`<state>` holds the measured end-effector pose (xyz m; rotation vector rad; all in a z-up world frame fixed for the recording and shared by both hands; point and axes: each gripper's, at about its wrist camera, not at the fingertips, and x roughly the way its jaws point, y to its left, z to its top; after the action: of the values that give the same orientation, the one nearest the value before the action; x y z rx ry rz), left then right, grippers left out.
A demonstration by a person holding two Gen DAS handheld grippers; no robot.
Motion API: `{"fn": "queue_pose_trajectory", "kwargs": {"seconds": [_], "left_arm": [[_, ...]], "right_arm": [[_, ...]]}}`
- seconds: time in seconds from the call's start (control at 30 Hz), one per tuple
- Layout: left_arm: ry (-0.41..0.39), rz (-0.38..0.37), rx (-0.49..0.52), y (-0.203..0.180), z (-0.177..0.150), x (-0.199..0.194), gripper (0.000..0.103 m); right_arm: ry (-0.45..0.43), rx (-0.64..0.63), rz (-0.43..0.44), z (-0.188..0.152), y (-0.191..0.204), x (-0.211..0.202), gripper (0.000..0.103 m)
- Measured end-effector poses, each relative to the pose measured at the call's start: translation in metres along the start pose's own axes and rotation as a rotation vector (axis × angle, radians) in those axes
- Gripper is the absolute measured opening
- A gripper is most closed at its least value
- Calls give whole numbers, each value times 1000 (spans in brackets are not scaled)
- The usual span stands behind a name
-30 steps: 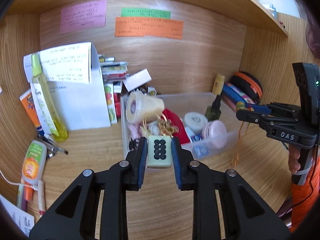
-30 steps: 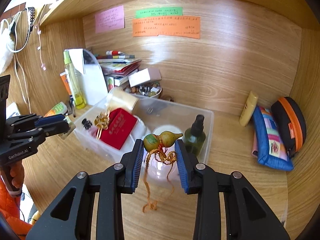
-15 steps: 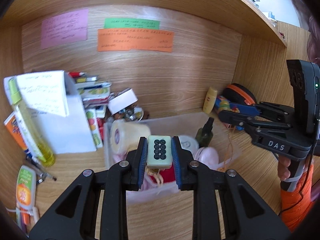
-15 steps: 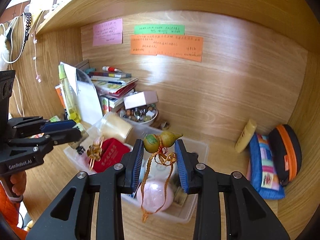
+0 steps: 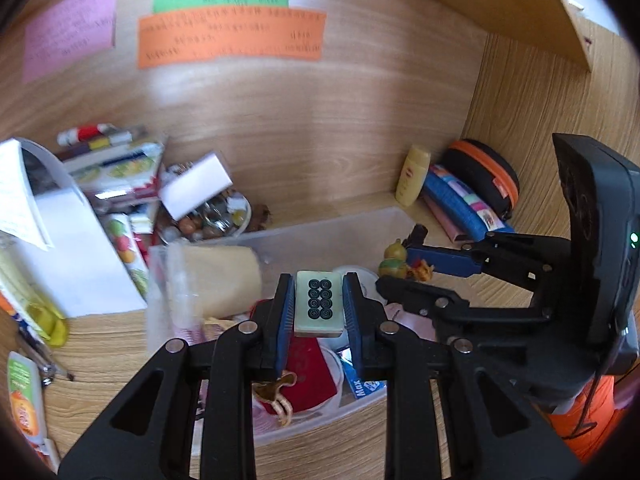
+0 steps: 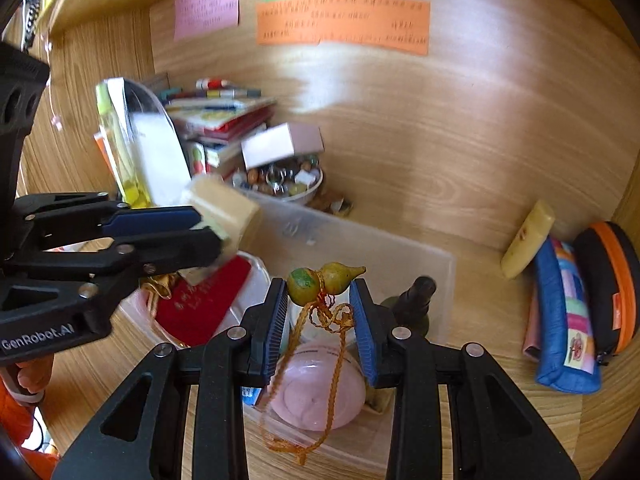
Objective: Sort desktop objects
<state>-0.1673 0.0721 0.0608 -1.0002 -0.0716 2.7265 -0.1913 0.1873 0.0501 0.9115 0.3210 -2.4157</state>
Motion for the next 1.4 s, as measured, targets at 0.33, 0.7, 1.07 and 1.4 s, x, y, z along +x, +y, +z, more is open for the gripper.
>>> {"fn": "queue_pose_trajectory", "kwargs": {"seconds": [0.33, 0.7, 1.07, 1.4], "left_arm": [[81, -57, -34, 3, -10, 30, 24], [65, -38, -63, 13, -10, 28, 31], [-29, 47, -61, 16, -6, 4, 61], [-102, 132, -102, 26, -6, -30, 75]], "right_arm": [[52, 16, -24, -6, -12, 17, 29], [79, -43, -31, -10, 4, 28, 29], [46, -36, -35, -7, 2, 20, 44], [-27, -25, -54, 2, 3, -5, 71]]}}
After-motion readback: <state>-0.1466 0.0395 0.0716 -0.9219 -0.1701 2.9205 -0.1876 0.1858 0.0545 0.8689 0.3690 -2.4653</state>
